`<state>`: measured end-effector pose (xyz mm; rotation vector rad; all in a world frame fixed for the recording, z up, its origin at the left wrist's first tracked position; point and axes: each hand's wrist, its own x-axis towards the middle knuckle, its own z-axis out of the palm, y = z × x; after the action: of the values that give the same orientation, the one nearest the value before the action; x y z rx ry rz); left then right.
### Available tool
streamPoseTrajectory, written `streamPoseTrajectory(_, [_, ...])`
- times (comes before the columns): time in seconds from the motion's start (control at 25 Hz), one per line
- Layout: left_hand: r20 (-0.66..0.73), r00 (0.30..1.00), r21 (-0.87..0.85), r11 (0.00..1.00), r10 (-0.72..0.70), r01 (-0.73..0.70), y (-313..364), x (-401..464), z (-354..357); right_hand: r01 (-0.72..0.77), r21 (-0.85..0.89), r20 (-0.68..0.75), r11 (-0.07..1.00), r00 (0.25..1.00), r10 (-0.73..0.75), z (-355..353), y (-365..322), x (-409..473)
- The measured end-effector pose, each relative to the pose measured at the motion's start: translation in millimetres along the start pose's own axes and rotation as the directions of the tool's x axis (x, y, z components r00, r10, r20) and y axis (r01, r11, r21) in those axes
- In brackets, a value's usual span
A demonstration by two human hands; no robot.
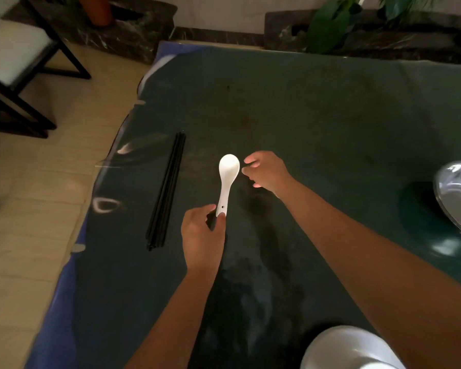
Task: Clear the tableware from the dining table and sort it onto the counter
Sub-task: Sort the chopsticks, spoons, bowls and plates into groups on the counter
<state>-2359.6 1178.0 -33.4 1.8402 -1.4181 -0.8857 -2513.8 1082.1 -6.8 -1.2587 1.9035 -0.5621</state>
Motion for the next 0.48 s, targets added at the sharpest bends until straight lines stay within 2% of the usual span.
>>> streamPoseTrajectory(0.12, [0.069, 0.989, -0.037, 0.991, 0.129, -0.126, 12.1, -41.4, -9.7, 0.121, -0.054, -0.015, 0.991, 0.992, -0.122, -32.9, 20.1, -50.4])
streamPoseTrajectory(0.2, [0.179, 0.94, -0.039, 0.957, 0.291, -0.288, 19.4, -76.7, -19.5, 0.26, -0.219, -0.025, 0.94, 0.962, -0.272, -57.1, 43.0, -105.1])
streamPoseTrajectory(0.28, [0.315, 0.817, -0.007, 0.862, 0.483, -0.507, 22.9, -115.0, -30.2, 0.402, -0.43, -0.041, 0.808, 0.886, -0.462, -75.0, 73.8, -168.1])
streamPoseTrajectory(0.36, [0.454, 0.667, 0.056, 0.728, 0.591, -0.683, 23.7, -154.6, -36.8, 0.436, -0.589, -0.055, 0.68, 0.818, -0.572, -84.3, 107.8, -232.7])
streamPoseTrajectory(0.48, [0.645, 0.508, 0.122, 0.579, 0.571, -0.806, 13.5, -206.3, -37.0, 0.358, -0.63, -0.055, 0.689, 0.865, -0.499, -81.3, 154.5, -308.7])
